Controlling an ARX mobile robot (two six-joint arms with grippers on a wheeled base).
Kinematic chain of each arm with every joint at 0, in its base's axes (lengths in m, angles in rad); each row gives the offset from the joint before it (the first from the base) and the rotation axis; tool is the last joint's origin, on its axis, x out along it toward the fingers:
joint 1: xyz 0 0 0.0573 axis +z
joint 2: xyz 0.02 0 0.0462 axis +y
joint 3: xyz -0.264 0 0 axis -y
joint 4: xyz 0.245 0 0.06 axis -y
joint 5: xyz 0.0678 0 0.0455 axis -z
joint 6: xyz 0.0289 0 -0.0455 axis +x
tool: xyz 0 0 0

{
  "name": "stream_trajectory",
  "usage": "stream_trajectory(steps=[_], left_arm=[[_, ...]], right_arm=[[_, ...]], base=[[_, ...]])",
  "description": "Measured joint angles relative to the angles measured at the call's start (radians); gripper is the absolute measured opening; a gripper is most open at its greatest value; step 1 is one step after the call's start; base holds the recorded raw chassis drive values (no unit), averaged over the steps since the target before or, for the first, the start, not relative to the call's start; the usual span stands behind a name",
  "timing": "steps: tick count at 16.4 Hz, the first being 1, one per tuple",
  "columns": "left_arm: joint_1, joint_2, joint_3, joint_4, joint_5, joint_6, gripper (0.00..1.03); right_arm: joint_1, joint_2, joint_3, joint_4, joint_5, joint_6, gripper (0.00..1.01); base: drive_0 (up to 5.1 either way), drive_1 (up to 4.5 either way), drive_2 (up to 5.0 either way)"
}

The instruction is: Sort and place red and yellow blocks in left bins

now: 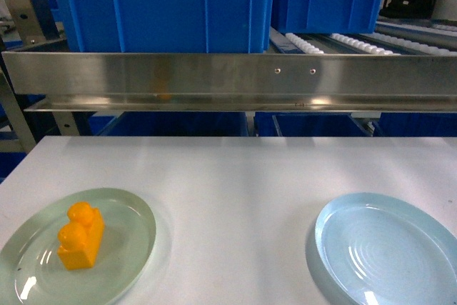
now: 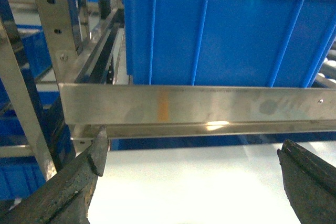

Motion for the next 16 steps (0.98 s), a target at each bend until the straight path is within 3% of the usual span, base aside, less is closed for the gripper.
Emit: stream_trajectory(steps=[2, 5, 9, 12, 16], left_arm=[[-0.041, -0.005, 0.023, -0.060, -0.060, 0.003, 0.98], [-0.122, 0.261, 0.063, 0.024, -0.181, 0.054, 0.98], [-0.203, 0.452, 0.031, 0.074, -0.330, 0.067, 0.98], [-0.264, 0.523, -0.006, 0.105, -0.381, 0.014, 0.98], [-0.270, 0.671, -0.024, 0.190, -0.433, -0.034, 0.98]], right_arm=[[0.000, 0.020, -0.001, -0.017, 0.000, 0.000, 0.27], [0.000, 0.018, -0.001, -0.012, 0.000, 0.000, 0.27], [0.000, 0.018, -0.001, -0.012, 0.000, 0.000, 0.27], [0.000, 0.018, -0.001, -0.012, 0.000, 0.000, 0.27], [0.000, 0.018, -0.001, -0.012, 0.000, 0.000, 0.27]], base=[[0.0, 0.00, 0.0], [0.0, 0.00, 0.0], [0.0, 0.00, 0.0], [0.0, 0.00, 0.0], [0.0, 0.00, 0.0]])
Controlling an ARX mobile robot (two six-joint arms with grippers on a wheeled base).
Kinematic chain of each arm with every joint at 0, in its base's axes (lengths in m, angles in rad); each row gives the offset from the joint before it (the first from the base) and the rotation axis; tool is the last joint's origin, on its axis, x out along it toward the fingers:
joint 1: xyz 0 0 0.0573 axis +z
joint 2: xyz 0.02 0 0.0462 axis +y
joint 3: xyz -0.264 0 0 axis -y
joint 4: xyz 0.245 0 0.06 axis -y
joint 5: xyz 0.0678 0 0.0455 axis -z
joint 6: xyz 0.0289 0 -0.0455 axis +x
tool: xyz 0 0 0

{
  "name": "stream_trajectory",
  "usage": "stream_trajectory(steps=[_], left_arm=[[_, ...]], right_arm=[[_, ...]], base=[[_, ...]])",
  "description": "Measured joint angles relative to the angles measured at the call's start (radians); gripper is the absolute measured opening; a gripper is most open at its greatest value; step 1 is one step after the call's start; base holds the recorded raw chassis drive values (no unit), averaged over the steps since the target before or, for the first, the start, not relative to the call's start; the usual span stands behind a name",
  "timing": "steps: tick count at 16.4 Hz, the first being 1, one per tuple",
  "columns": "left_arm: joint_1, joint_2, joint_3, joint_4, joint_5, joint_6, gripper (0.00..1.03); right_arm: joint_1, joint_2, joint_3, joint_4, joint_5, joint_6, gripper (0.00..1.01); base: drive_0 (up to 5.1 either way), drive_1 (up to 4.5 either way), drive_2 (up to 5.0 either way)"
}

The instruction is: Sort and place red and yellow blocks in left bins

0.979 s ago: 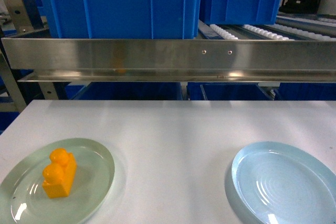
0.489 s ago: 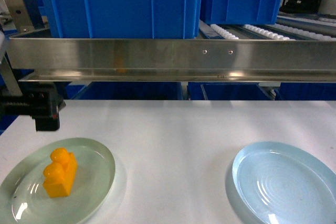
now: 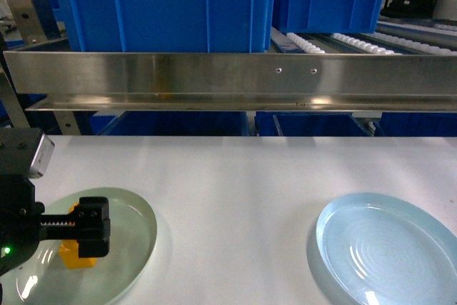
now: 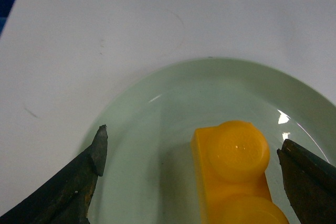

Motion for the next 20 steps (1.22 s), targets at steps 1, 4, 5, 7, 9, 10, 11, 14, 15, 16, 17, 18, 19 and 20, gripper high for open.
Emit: stream_trajectory(steps=[1, 4, 5, 7, 9, 10, 11, 14, 15, 16, 17, 18, 19, 20], left_arm=[[0.001, 0.021, 0.000, 0.022, 0.006, -0.004, 0.98], [0.001, 0.103, 0.013, 0.071, 0.004, -0.028, 0.73], [0.003, 0.117, 0.019, 0.058, 0.000, -0.046, 0.62], [0.003, 0.130, 0.021, 0.074, -0.002, -0.066, 0.40], [-0.008, 0.130, 0.023, 0.079, -0.002, -0.077, 0.28], [-0.014, 0.121, 0.023, 0.061, 0.000, -0.077, 0.28], [-0.016, 0.092, 0.018, 0.051, 0.003, -0.073, 0.28], [0.023, -0.172, -0.018, -0.045, 0.080, -0.050, 0.28], [0.049, -0.282, -0.025, -0.089, 0.106, -0.043, 0.28], [0.077, -0.397, -0.029, -0.145, 0.137, -0.034, 0.28], [0.113, -0.513, -0.037, -0.192, 0.164, -0.024, 0.27], [0.157, -0.649, -0.036, -0.268, 0.195, -0.016, 0.27], [0.192, -0.767, -0.031, -0.335, 0.224, -0.016, 0.27], [0.196, -0.842, -0.031, -0.346, 0.232, -0.005, 0.27]], right_arm=[[0.000, 0.000, 0.000, 0.000, 0.000, 0.000, 0.27], [0.000, 0.000, 0.000, 0.000, 0.000, 0.000, 0.27], [0.000, 0.000, 0.000, 0.000, 0.000, 0.000, 0.27], [0.000, 0.000, 0.000, 0.000, 0.000, 0.000, 0.27], [0.000, 0.000, 0.000, 0.000, 0.000, 0.000, 0.27], [0.000, 0.000, 0.000, 0.000, 0.000, 0.000, 0.27], [0.000, 0.000, 0.000, 0.000, 0.000, 0.000, 0.27], [0.000, 0.000, 0.000, 0.000, 0.000, 0.000, 0.27], [0.000, 0.000, 0.000, 0.000, 0.000, 0.000, 0.27], [0.000, 0.000, 0.000, 0.000, 0.000, 0.000, 0.27], [0.000, 0.000, 0.000, 0.000, 0.000, 0.000, 0.27], [0.000, 0.000, 0.000, 0.000, 0.000, 0.000, 0.27], [0.000, 0.000, 0.000, 0.000, 0.000, 0.000, 0.27], [0.000, 0.000, 0.000, 0.000, 0.000, 0.000, 0.27]], base=[[0.0, 0.00, 0.0], [0.0, 0.00, 0.0], [0.0, 0.00, 0.0], [0.0, 0.00, 0.0], [0.0, 0.00, 0.0], [0.0, 0.00, 0.0], [0.0, 0.00, 0.0], [0.0, 0.00, 0.0], [0.0, 0.00, 0.0], [0.0, 0.00, 0.0], [0.0, 0.00, 0.0], [0.0, 0.00, 0.0], [0.0, 0.00, 0.0], [0.0, 0.00, 0.0]])
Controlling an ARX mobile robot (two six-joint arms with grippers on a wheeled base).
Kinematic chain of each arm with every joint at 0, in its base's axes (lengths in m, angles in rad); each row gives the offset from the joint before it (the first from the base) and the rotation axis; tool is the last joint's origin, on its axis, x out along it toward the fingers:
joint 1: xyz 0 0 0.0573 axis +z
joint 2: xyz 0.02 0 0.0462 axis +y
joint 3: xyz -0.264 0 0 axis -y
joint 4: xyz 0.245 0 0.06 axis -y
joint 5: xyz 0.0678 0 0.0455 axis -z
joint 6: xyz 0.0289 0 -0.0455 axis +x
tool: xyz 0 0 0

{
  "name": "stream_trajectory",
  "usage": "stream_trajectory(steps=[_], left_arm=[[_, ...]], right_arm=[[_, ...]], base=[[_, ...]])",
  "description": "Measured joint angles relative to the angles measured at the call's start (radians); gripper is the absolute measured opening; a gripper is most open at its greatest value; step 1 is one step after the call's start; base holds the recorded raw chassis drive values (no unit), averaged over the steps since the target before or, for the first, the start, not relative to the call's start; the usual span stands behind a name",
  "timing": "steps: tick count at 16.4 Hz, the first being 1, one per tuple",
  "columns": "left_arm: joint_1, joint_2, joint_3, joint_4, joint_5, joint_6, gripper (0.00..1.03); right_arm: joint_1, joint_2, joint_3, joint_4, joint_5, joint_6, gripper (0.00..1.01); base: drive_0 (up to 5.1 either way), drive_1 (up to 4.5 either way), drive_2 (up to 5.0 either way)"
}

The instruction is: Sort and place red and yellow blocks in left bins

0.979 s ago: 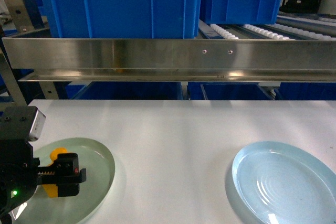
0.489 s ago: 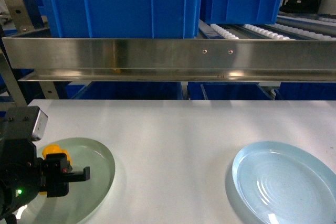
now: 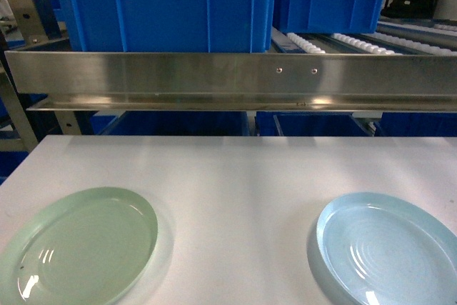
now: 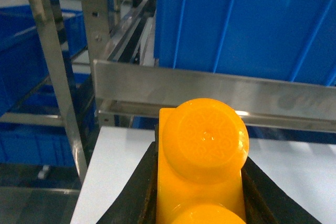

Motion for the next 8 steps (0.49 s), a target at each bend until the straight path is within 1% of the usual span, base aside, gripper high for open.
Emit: stream_trajectory(steps=[1, 2, 3, 4, 5, 8], left_arm=[[-0.008, -0.061, 0.003, -0.031, 0.009, 0.013, 0.27], [-0.029, -0.084, 0.002, -0.014, 0.009, 0.033, 0.27], [-0.053, -0.100, -0.001, -0.009, 0.012, 0.032, 0.27], [-0.063, -0.103, -0.003, 0.006, 0.024, 0.029, 0.27], [-0.071, -0.103, -0.004, 0.026, 0.013, 0.029, 0.27], [-0.072, -0.104, -0.004, 0.026, 0.012, 0.029, 0.27]], right_arm=[[0.000, 0.000, 0.000, 0.000, 0.000, 0.000, 0.27], [0.000, 0.000, 0.000, 0.000, 0.000, 0.000, 0.27], [0.000, 0.000, 0.000, 0.000, 0.000, 0.000, 0.27], [0.000, 0.000, 0.000, 0.000, 0.000, 0.000, 0.27], [0.000, 0.000, 0.000, 0.000, 0.000, 0.000, 0.27], [0.000, 0.000, 0.000, 0.000, 0.000, 0.000, 0.27]], base=[[0.0, 0.00, 0.0], [0.0, 0.00, 0.0], [0.0, 0.00, 0.0], [0.0, 0.00, 0.0], [0.0, 0.00, 0.0], [0.0, 0.00, 0.0]])
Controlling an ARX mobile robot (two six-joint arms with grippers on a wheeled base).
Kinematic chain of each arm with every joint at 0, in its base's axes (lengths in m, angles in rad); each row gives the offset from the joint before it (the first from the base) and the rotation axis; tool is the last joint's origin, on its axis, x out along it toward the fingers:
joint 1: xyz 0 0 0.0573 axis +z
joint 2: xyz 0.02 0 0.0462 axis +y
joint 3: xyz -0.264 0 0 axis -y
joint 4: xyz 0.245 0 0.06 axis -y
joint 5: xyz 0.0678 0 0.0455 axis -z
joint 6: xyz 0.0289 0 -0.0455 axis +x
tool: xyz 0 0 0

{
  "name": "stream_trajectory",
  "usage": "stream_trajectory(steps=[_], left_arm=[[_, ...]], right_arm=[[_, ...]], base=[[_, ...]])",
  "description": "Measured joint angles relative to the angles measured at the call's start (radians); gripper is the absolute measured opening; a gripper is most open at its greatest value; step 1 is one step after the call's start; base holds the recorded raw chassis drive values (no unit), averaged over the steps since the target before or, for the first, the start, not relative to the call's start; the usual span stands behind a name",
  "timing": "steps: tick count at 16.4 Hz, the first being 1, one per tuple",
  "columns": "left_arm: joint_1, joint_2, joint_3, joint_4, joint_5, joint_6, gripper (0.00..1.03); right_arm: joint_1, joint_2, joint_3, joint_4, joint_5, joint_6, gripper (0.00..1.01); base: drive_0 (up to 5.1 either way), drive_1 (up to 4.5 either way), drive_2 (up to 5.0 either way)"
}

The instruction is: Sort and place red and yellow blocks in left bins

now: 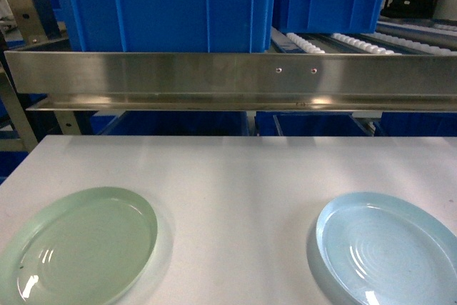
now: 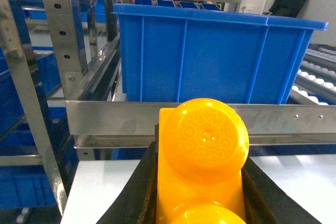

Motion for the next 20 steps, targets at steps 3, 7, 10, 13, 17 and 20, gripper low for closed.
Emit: stream_trajectory(steps=[3, 7, 10, 13, 17, 20], left_arm=[[0.000, 0.000, 0.000, -0.002, -0.003, 0.000, 0.27], [-0.001, 0.000, 0.000, -0.002, -0.003, 0.000, 0.27], [-0.001, -0.001, 0.000, -0.001, -0.003, 0.000, 0.27], [0.000, -0.001, 0.000, -0.002, -0.005, 0.000, 0.27], [0.000, 0.000, 0.000, -0.003, -0.005, 0.000, 0.27], [0.001, 0.000, 0.000, -0.003, -0.006, 0.000, 0.27]], right_arm=[[0.000, 0.000, 0.000, 0.000, 0.000, 0.000, 0.27], [0.000, -0.003, -0.001, -0.002, 0.003, 0.000, 0.27], [0.000, -0.004, -0.001, 0.002, 0.003, 0.000, 0.27], [0.000, -0.004, -0.001, 0.000, 0.003, 0.000, 0.27], [0.000, -0.003, -0.001, -0.004, 0.003, 0.000, 0.27], [0.000, -0.004, -0.001, -0.003, 0.000, 0.000, 0.27]], base=[[0.0, 0.00, 0.0], [-4.8, 1.67, 3.3], [-4.8, 1.27, 3.5], [-4.9, 1.20, 3.5], [-4.8, 1.36, 3.6], [-4.9, 1.32, 3.4]])
